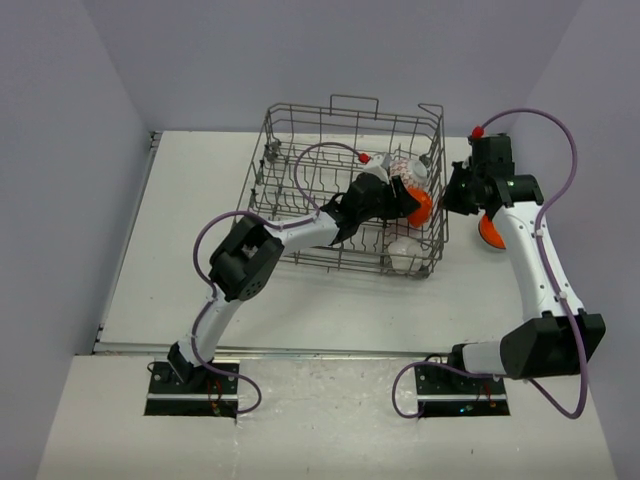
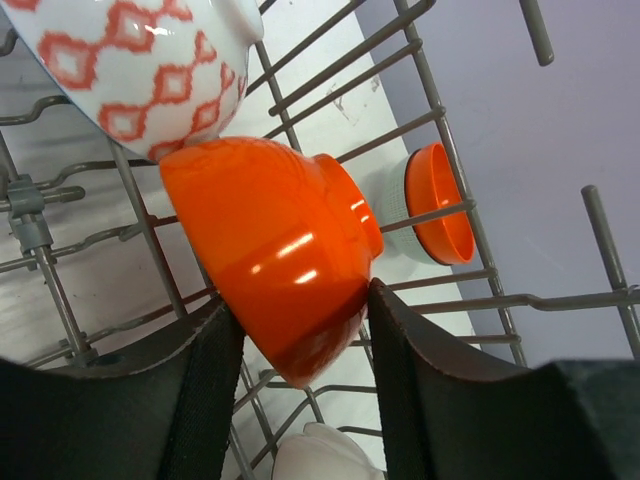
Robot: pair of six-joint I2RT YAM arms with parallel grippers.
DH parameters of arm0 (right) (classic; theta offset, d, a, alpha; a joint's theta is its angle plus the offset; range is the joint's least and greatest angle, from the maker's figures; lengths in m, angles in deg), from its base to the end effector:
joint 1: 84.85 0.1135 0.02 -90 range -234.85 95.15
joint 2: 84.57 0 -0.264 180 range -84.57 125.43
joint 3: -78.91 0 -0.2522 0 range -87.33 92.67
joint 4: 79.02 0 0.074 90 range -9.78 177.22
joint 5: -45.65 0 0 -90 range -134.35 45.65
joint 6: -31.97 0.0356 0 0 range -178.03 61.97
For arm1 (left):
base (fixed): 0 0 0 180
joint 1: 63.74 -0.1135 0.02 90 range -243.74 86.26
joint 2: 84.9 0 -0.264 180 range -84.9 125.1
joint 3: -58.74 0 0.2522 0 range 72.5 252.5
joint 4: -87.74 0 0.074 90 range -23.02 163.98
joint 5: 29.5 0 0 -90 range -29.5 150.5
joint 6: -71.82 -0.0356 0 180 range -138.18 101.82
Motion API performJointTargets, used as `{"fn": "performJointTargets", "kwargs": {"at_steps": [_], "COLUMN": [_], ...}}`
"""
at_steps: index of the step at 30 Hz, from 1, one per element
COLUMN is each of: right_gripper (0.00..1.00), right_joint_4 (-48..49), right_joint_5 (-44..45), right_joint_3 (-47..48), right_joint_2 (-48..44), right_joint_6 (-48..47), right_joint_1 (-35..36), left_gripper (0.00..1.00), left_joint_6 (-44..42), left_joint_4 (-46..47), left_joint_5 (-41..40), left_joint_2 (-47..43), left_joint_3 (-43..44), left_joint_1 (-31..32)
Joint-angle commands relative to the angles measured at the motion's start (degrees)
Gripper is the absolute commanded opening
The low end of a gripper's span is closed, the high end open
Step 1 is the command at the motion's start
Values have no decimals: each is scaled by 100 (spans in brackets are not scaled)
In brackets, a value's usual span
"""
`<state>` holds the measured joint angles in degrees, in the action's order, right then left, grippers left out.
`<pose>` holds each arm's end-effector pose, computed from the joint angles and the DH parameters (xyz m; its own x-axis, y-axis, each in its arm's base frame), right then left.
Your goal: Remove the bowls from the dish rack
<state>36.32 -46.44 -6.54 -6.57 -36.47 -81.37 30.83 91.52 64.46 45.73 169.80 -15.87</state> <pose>0.2794 0.0183 0.3620 -0.7223 0.3240 -0.6110 0.1940 0.9429 0.2706 0.3570 -0.3984 0.1996 -0.7118 -0.3356 -0.6170 0.3767 0.5590 -0.7387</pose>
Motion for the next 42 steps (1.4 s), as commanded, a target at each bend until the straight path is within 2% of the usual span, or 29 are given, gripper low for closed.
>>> {"fn": "performJointTargets", "kwargs": {"at_steps": [1, 5, 6, 9, 14, 15, 16, 20, 28, 42], "right_gripper": [0, 0, 0, 0, 0, 0, 0, 0, 0, 0], "right_joint_4": [-87, -149, -184, -210, -237, -228, -219, -228, -175, -96], "right_joint_5": [244, 261, 270, 296, 323, 332, 332, 288, 332, 305], "right_joint_3": [-29, 76, 94, 130, 112, 112, 121, 121, 7, 76], "right_joint_2": [-320, -303, -294, -311, -355, -364, -364, -347, -390, -268], "right_joint_6": [85, 59, 50, 41, 24, 24, 24, 24, -29, 6], "right_joint_1": [-15, -15, -15, -15, -15, -15, -23, -23, -15, -23], "left_gripper": [51, 41, 34, 31, 18, 18, 12, 0, 0, 0], "left_joint_6": [152, 398, 442, 705, 1058, 1058, 1084, 1286, 1427, 1321], "left_joint_4": [408, 663, 689, 900, 1225, 1208, 1190, 1567, 2191, 2341], "left_joint_5": [-362, -318, -283, -151, 174, 192, 201, 420, 649, 1361], "left_joint_2": [-46, 15, 33, 42, -11, -20, -37, -64, -239, -776], "left_joint_3": [-97, -71, -62, -123, -299, -299, -308, -492, -747, -264], "left_joint_1": [-15, -42, -50, -68, -112, -112, -121, -226, -349, -551]}}
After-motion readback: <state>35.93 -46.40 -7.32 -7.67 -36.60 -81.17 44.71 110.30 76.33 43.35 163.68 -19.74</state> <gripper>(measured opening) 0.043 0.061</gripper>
